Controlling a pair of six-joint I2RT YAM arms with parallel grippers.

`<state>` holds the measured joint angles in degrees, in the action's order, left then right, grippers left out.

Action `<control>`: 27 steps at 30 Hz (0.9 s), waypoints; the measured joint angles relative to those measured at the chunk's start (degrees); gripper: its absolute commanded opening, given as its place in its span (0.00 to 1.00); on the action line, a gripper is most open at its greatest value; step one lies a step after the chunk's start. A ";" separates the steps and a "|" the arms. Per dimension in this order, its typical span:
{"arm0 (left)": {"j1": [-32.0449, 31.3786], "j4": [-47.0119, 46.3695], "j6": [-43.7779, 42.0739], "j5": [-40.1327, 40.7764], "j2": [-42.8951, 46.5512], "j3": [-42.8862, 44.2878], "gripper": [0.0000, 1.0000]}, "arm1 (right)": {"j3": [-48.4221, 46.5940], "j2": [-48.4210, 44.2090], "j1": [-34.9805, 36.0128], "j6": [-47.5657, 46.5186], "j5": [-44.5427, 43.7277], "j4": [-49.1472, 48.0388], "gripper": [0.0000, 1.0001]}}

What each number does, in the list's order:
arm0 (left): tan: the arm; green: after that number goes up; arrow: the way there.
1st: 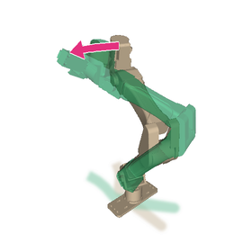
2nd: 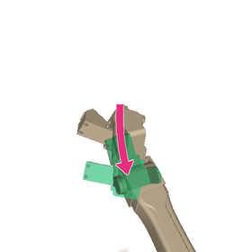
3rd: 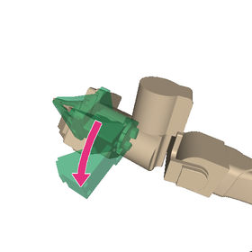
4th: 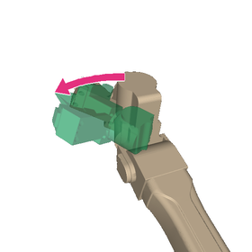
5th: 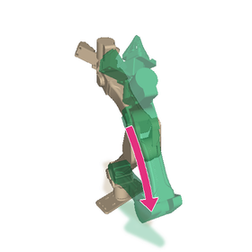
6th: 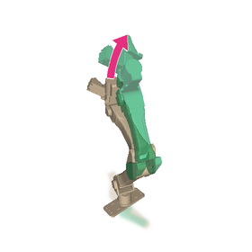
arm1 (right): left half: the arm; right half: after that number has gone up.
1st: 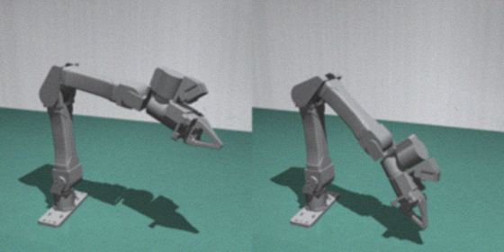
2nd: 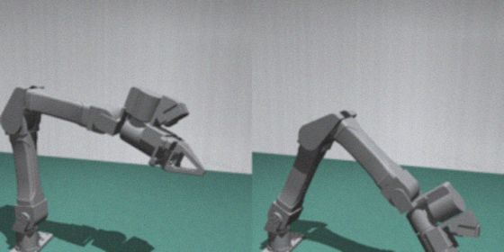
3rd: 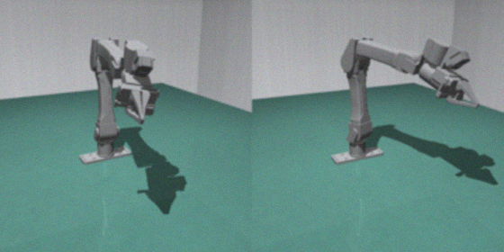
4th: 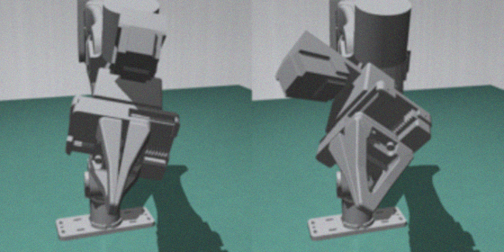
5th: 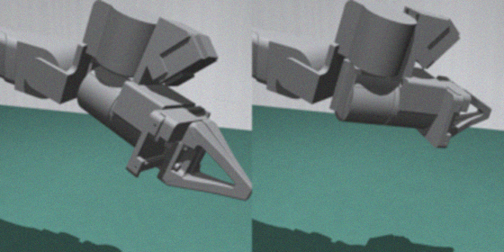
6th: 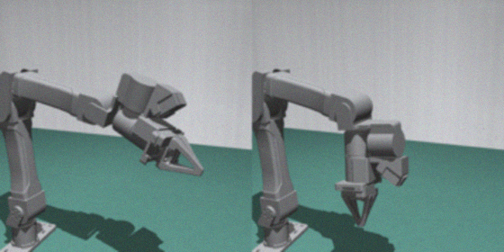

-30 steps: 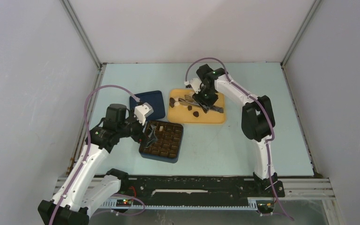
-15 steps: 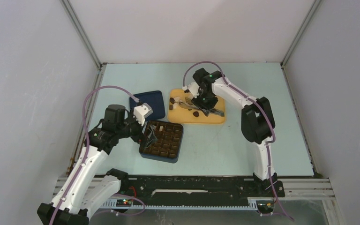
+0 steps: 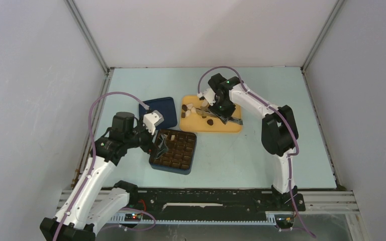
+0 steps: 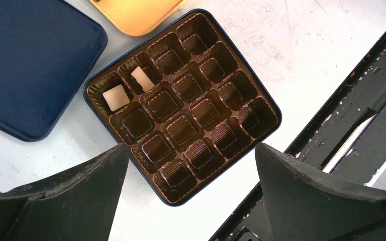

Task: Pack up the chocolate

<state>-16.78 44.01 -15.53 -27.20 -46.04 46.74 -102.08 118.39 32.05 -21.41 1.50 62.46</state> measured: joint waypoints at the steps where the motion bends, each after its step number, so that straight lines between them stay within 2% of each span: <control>1: 0.00 0.00 -0.02 0.00 0.04 0.00 1.00 | 0.00 0.00 0.07 0.00 0.02 0.00 0.27; 8: 0.00 -0.15 0.00 -0.09 0.74 -0.09 1.00 | 0.11 -2.01 0.22 -0.09 1.40 -0.61 0.24; 18: 0.11 -0.24 0.00 -1.07 0.28 -0.09 1.00 | 2.75 -18.51 1.18 -0.70 9.22 -1.36 0.22; 27: 1.90 -1.36 0.07 -1.11 0.31 -0.09 1.00 | 8.20 -21.00 9.22 -2.49 11.78 3.04 0.22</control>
<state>-14.87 42.65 -15.46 -28.32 -45.74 46.65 -93.89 97.38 41.28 -23.90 13.28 65.49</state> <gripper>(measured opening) 0.996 0.324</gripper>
